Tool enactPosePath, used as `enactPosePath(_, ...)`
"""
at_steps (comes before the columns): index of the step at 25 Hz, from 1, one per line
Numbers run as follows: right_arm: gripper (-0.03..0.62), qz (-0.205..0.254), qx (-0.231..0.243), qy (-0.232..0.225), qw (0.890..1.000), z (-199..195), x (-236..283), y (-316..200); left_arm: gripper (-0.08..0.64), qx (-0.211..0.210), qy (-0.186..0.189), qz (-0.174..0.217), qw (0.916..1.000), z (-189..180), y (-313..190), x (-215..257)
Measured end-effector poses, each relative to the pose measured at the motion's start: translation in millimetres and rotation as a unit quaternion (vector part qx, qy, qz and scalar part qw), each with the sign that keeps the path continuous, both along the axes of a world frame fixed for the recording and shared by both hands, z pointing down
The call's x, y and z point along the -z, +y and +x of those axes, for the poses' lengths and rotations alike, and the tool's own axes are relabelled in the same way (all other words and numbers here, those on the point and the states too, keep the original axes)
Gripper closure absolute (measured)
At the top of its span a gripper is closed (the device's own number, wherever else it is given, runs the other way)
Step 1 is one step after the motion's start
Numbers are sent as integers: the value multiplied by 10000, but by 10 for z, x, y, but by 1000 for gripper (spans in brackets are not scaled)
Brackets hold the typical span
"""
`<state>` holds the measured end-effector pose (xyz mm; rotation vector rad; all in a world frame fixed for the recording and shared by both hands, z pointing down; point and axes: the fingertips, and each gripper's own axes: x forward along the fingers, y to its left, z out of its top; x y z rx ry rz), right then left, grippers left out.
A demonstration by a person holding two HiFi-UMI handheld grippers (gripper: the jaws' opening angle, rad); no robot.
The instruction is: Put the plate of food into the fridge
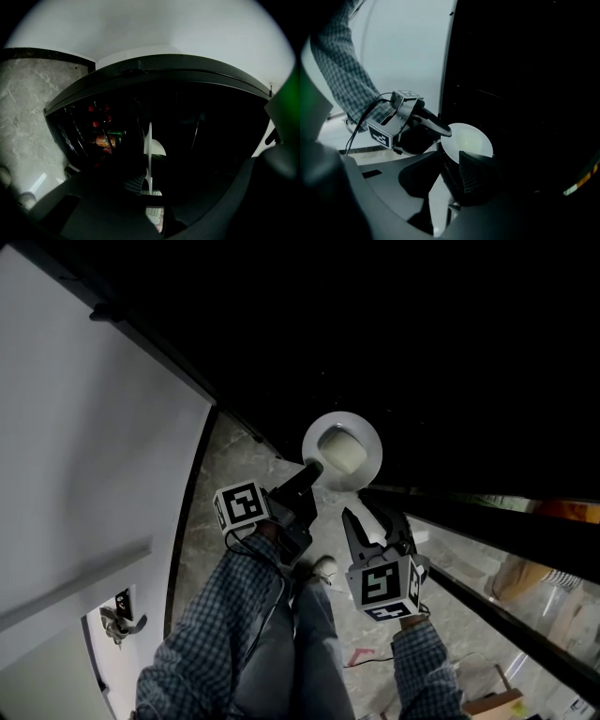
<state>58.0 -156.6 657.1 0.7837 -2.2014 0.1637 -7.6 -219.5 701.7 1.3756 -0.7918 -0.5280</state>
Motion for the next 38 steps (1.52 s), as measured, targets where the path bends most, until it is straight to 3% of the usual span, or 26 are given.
enactPosePath(5,477,433,868,995,9903,-111,-159,31,540,10,102,-6,9999,9,-10,0)
enactPosePath(10,476,892,1495,1937,9655,-163,-321,3,540,-64,42,-60,10000,0,-7,-16)
enactPosePath(16,484,1315,1980,2540,9375,-265,-410,-72,540,-133,183,-93,9997,39,7,5)
enactPosePath(17,539,1374,2039,2607,9336,-278,-410,-77,540,-156,140,-115,9997,31,15,-11)
enactPosePath(18,547,1418,2073,2651,9309,-286,-405,-79,540,-177,92,-134,9997,22,22,-26)
enactPosePath(28,552,1385,1876,2644,9358,-266,-390,-85,540,-363,45,-254,9990,48,11,0)
enactPosePath(32,552,1348,1788,2574,9400,-280,-385,-136,498,-286,291,-87,9991,23,-5,126)
enactPosePath(35,551,1314,1764,2575,9409,-280,-403,-174,488,-378,232,-85,9990,-29,68,150)
enactPosePath(38,551,1323,1722,2599,9409,-291,-413,-223,488,-245,571,-36,9981,-89,150,270)
